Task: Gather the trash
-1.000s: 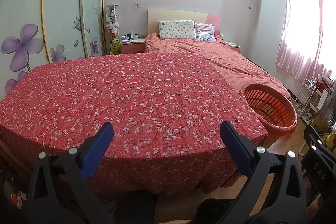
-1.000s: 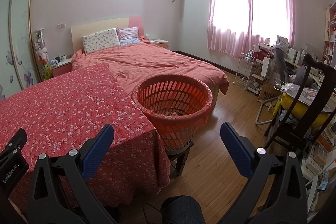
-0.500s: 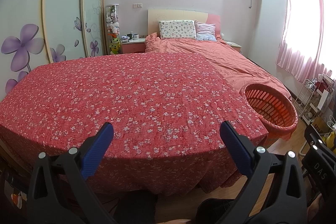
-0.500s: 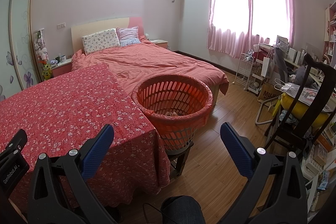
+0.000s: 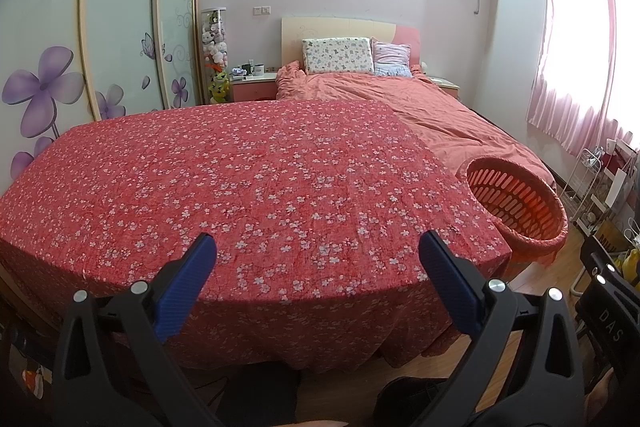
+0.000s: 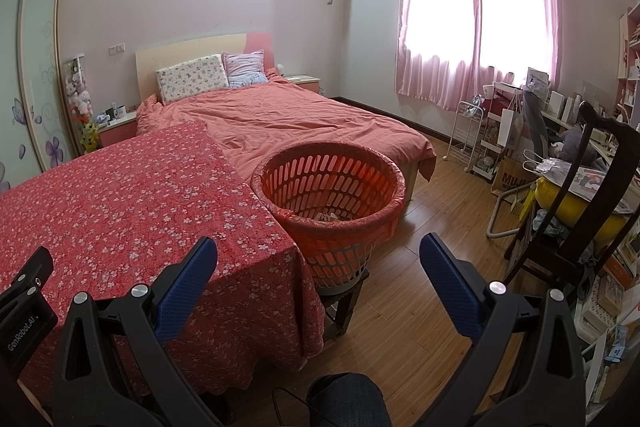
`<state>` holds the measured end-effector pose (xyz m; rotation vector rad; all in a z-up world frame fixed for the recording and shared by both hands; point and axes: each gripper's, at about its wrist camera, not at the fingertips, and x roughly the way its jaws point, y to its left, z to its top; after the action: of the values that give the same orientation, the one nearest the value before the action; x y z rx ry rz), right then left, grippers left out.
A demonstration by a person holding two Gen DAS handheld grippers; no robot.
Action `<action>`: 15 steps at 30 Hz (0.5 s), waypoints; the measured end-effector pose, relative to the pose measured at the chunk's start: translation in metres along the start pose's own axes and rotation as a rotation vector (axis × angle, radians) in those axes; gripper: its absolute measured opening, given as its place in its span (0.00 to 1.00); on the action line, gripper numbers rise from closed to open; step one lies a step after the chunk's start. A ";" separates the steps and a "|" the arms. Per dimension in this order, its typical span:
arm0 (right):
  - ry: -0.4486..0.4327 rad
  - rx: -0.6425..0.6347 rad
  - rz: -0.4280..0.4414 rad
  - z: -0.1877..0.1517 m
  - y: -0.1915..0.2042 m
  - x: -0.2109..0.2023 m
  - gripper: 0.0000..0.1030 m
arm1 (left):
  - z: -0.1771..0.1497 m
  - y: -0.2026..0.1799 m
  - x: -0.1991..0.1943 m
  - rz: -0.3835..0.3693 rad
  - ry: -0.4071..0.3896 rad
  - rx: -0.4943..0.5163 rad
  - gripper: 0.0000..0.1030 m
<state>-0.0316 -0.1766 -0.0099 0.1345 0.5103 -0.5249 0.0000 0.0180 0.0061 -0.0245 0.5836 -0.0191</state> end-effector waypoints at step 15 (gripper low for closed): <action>0.000 0.000 -0.001 0.000 0.000 0.000 0.97 | -0.002 0.002 0.000 0.004 0.000 0.001 0.96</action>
<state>-0.0317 -0.1761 -0.0102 0.1346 0.5101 -0.5256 -0.0009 0.0202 0.0042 -0.0220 0.5841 -0.0160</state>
